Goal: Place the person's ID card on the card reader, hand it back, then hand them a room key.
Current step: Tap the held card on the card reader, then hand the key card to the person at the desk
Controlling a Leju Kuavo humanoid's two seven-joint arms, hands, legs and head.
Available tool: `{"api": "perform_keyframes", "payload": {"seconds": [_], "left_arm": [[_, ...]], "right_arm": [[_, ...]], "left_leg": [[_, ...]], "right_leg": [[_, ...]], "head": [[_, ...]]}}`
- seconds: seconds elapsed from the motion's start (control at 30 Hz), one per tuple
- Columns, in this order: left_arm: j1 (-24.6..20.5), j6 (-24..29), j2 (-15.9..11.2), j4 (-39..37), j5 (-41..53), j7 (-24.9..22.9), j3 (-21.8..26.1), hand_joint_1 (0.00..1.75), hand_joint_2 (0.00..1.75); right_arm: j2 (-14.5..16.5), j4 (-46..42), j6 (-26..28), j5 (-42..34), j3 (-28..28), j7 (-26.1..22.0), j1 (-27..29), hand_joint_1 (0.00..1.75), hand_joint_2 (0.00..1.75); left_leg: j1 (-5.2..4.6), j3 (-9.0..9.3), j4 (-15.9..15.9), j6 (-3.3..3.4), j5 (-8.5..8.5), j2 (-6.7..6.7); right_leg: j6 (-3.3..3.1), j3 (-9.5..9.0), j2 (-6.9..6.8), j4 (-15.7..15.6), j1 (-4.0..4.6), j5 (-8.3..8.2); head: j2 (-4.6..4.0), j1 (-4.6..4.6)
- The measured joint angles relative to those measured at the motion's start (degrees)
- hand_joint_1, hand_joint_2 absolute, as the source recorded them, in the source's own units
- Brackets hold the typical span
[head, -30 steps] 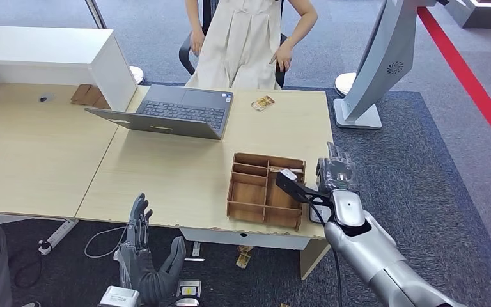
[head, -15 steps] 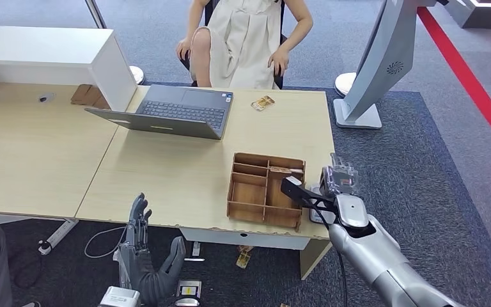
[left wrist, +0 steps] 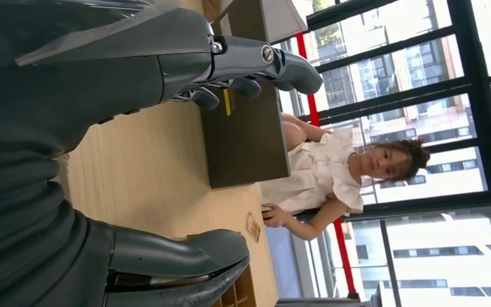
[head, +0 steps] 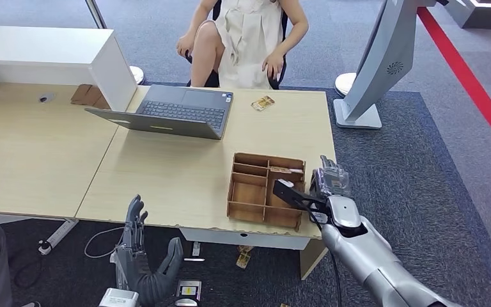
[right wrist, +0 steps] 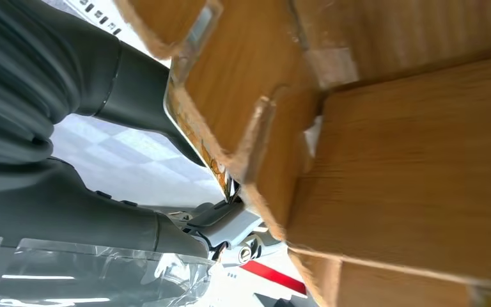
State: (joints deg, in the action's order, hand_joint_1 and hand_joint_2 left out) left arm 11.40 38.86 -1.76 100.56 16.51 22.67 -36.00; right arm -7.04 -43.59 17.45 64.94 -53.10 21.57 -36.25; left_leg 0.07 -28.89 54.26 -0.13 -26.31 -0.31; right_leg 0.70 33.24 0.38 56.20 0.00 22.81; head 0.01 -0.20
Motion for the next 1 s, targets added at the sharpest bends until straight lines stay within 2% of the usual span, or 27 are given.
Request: {"api": "perform_keyframes", "payload": {"seconds": [0.1,0.3,0.43,0.6,0.8,1.0], "left_arm": [[0.23,0.0,0.21,0.0,0.2,0.17,0.33,0.0,1.75],[0.64,0.0,0.63,-0.01,0.56,0.32,1.11,0.0,1.75],[0.71,0.0,0.78,-0.03,0.28,0.59,1.38,0.0,1.75],[0.55,0.0,0.78,-0.16,-0.98,1.12,1.37,0.0,1.75],[-0.44,0.0,0.59,-0.58,-3.27,1.35,0.53,0.0,1.75],[-3.09,0.0,-0.08,-1.49,-6.76,2.3,-1.7,0.0,1.75]], "right_arm": [[0.67,0.56,2.57,0.15,-0.01,0.38,-0.25,1.75,1.75],[1.84,0.63,11.53,1.94,0.23,3.28,-1.15,1.75,1.75],[2.03,-1.87,13.96,4.42,0.84,5.93,-2.1,1.75,1.75],[1.46,-8.84,14.07,8.76,2.42,8.6,-2.61,1.75,1.75],[0.17,-17.17,13.0,11.27,5.05,9.53,-2.81,1.75,1.75],[-0.74,-23.63,11.32,8.83,6.66,6.39,-2.63,1.75,1.75]], "left_leg": [[0.0,0.0,0.0,0.0,0.0,0.0],[0.0,0.0,0.0,0.0,0.0,0.0],[0.0,0.02,0.0,-0.01,0.01,0.0],[-0.01,0.04,0.0,-0.01,0.02,0.0],[-0.02,0.06,0.0,-0.01,0.02,0.0],[-0.02,0.06,0.0,-0.01,0.02,0.02]], "right_leg": [[0.0,0.0,0.0,0.0,0.0,0.0],[0.0,0.0,0.0,0.0,0.0,0.0],[0.0,0.0,0.0,0.01,0.0,0.0],[0.0,0.0,0.0,0.0,0.0,0.0],[0.0,0.0,0.0,-0.01,-0.01,0.0],[0.0,0.0,0.01,0.0,-0.01,-0.01]], "head": [[0.0,0.0],[-0.01,0.0],[-0.01,0.0],[0.01,0.0],[-0.01,0.01],[0.0,0.0]]}}
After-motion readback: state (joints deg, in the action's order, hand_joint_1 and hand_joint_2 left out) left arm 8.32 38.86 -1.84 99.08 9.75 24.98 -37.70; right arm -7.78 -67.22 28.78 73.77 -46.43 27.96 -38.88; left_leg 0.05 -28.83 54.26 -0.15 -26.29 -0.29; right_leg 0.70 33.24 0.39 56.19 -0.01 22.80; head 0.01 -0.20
